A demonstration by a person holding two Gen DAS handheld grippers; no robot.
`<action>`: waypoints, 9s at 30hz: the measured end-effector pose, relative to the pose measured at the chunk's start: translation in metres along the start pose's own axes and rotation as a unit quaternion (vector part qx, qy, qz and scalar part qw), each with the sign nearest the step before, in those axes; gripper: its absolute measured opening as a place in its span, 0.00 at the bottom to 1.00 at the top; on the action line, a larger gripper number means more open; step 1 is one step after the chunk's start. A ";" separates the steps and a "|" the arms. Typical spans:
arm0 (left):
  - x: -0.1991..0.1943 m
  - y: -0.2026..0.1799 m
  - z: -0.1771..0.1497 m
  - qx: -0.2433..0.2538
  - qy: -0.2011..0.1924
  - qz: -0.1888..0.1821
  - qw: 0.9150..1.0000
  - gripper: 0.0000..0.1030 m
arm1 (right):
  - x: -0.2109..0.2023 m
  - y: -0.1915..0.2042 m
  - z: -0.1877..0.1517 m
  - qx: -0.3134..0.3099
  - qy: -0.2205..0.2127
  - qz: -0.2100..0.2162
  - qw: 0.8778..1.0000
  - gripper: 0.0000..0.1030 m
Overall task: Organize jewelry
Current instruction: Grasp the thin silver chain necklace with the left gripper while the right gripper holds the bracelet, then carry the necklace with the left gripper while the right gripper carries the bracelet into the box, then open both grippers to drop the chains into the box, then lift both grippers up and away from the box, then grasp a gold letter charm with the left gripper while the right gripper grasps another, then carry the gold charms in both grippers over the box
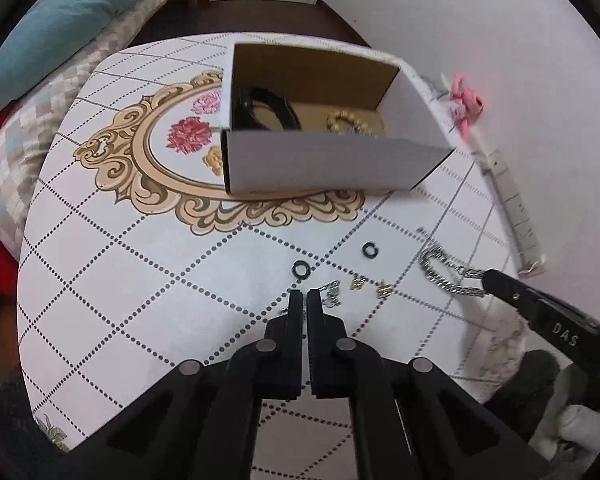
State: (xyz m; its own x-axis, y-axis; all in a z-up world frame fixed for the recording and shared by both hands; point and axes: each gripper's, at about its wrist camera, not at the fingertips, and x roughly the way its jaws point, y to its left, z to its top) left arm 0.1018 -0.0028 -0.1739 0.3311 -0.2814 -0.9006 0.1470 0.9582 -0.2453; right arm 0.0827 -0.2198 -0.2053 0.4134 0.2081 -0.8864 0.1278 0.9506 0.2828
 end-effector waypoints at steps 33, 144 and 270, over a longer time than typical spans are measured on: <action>0.047 -0.021 -0.014 0.085 0.008 0.066 0.994 0.06 | 0.007 -0.009 -0.003 0.021 0.013 0.009 1.000 0.08; 0.013 0.027 0.129 -0.014 -0.049 0.143 0.988 1.00 | 0.025 0.087 0.149 -0.146 -0.007 -0.127 0.981 1.00; 0.000 -0.016 0.128 0.002 -0.022 0.020 1.000 0.06 | -0.005 0.070 0.135 -0.073 -0.071 0.041 0.994 0.12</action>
State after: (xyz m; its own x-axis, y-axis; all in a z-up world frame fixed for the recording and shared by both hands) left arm 0.2186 -0.0250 -0.1243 0.3767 -0.2458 -0.8931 0.1370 0.9683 -0.2087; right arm 0.2115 -0.1850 -0.1313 0.5417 0.2607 -0.7992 -0.0394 0.9575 0.2856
